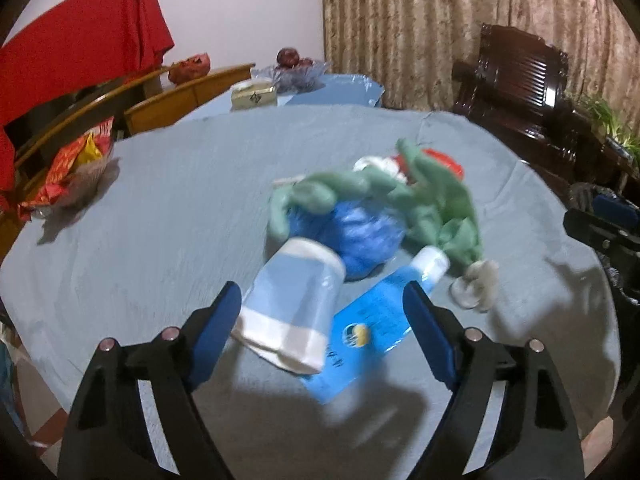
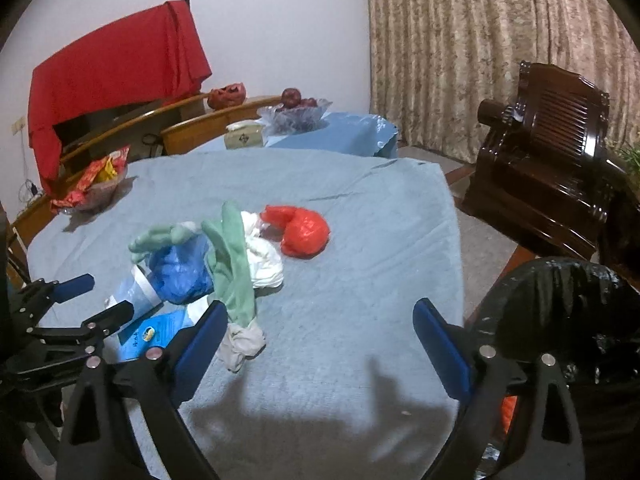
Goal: Collect trash
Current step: 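Grasp the green glove with the right tool while the left tool grasps the white cup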
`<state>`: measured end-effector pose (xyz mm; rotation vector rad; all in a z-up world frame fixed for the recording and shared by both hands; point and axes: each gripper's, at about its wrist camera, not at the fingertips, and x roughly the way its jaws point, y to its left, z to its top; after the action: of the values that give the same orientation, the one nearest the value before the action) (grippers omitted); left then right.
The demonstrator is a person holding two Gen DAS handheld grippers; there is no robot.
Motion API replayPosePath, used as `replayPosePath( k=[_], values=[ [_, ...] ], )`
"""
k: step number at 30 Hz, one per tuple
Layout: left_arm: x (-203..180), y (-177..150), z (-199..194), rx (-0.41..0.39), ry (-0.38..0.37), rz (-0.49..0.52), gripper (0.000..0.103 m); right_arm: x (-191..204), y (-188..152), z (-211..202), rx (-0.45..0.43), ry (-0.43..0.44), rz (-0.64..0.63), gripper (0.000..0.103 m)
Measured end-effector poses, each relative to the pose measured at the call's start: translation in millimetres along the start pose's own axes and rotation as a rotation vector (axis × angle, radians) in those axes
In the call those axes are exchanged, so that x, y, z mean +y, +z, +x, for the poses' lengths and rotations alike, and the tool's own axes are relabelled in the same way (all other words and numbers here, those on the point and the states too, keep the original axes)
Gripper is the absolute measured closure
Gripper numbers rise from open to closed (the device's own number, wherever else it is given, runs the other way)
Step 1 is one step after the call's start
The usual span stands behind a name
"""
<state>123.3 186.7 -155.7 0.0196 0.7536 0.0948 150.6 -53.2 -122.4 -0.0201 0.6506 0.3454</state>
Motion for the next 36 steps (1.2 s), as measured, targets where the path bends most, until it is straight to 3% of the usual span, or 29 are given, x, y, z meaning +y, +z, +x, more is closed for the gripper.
replayPosePath(
  k=[11, 18, 19, 22, 32, 33, 34, 35, 36],
  values=[
    [12, -4, 32, 0.059, -0.003, 0.002, 0.03, 13, -1, 26, 0.058, 0.03, -0.021, 0.015],
    [23, -2, 38, 0.06, -0.024, -0.015, 0.052, 30, -1, 35, 0.083, 0.068, -0.041, 0.023],
    [23, -2, 37, 0.053, -0.033, -0.01, 0.062, 33, -1, 36, 0.086, 0.075, -0.048, 0.026],
    [19, -1, 32, 0.04, -0.052, 0.0, 0.071, 41, -1, 41, 0.102, 0.096, -0.064, 0.036],
    [21, -1, 31, 0.024, -0.075, -0.046, 0.074, 51, 3, 75, 0.149, 0.098, -0.084, 0.044],
    [21, 0, 32, 0.023, -0.074, -0.048, 0.074, 52, 4, 80, 0.159, 0.099, -0.084, 0.046],
    [22, -1, 32, 0.023, -0.073, -0.05, 0.074, 53, 4, 84, 0.168, 0.104, -0.085, 0.055],
    [23, -1, 31, 0.022, -0.073, -0.052, 0.075, 53, 5, 88, 0.186, 0.126, -0.082, 0.071],
    [23, 0, 31, 0.021, -0.071, -0.053, 0.076, 54, 5, 90, 0.199, 0.155, -0.077, 0.079]
  ],
)
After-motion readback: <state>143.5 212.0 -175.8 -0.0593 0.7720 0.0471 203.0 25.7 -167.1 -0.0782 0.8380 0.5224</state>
